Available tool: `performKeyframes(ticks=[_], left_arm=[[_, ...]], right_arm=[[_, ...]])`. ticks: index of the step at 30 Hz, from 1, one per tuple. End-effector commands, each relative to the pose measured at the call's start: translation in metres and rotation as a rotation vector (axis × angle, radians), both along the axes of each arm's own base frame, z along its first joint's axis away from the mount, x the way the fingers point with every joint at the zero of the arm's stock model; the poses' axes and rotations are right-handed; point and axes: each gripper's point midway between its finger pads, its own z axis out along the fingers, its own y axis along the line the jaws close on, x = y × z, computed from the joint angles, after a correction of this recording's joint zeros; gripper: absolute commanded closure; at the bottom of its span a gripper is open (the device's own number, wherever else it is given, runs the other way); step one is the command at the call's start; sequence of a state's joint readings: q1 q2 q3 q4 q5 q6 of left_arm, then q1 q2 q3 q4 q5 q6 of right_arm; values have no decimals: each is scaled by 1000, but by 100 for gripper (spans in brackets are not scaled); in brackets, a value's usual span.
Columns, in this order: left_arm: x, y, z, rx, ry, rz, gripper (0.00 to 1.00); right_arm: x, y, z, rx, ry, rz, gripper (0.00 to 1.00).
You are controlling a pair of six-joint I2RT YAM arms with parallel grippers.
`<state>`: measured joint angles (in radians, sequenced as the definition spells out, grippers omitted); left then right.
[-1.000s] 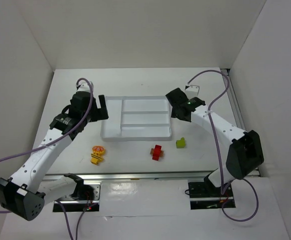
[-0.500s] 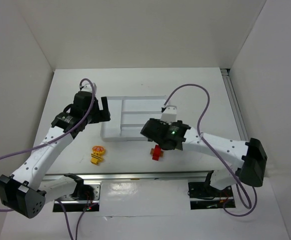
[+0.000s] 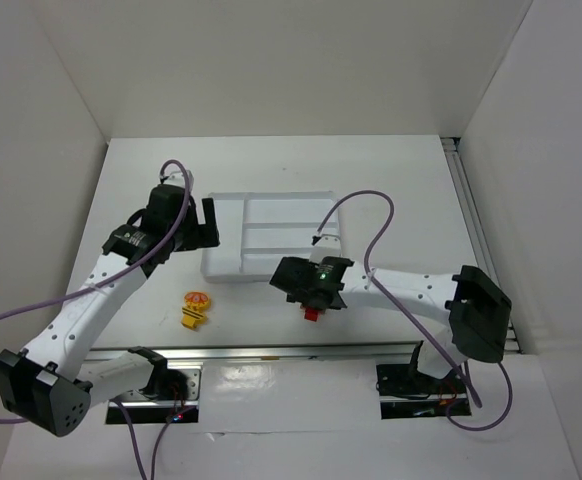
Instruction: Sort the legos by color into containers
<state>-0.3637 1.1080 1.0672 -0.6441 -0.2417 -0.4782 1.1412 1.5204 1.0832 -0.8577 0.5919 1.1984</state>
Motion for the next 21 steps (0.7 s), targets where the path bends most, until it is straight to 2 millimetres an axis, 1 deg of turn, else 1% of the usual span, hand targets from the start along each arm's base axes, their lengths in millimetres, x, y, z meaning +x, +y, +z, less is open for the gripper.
performKeyframes(ticks=[1, 3, 4, 5, 8, 9, 11, 12, 13, 16, 19, 20, 21], left_arm=[[3, -3, 14, -16, -28, -6, 0], [4, -6, 10, -19, -14, -15, 0], [5, -6, 7, -16, -4, -15, 0], [5, -6, 7, -16, -3, -15, 0], [6, -6, 4, -12, 5, -14, 0], [6, -5, 4, -6, 3, -7, 0], [6, -5, 4, -6, 3, -7, 0], [6, -5, 4, -6, 3, -7, 0], [6, -5, 4, -6, 3, -7, 0], [7, -7, -1, -9, 15, -14, 0], [9, -8, -8, -1, 37, -14, 0], [9, -8, -8, -1, 37, -14, 0], [9, -8, -8, -1, 37, -14, 0]], right_arm=[[9, 14, 5, 116, 4, 0, 20], [9, 11, -1, 84, 9, -4, 25], [14, 8, -1, 80, 1, -19, 25], [14, 7, -4, 71, 5, -20, 31], [17, 2, -17, 56, 46, -21, 31], [16, 2, -23, 54, 59, -18, 31], [15, 2, -26, 43, 65, -19, 31], [17, -1, -31, 30, 72, -28, 29], [17, -1, -31, 30, 72, -28, 25], [14, -6, -40, -4, 92, -30, 25], [12, -7, -43, -1, 100, -27, 30], [14, -4, -43, 9, 94, -27, 33], [12, -7, -46, 0, 99, -27, 36]])
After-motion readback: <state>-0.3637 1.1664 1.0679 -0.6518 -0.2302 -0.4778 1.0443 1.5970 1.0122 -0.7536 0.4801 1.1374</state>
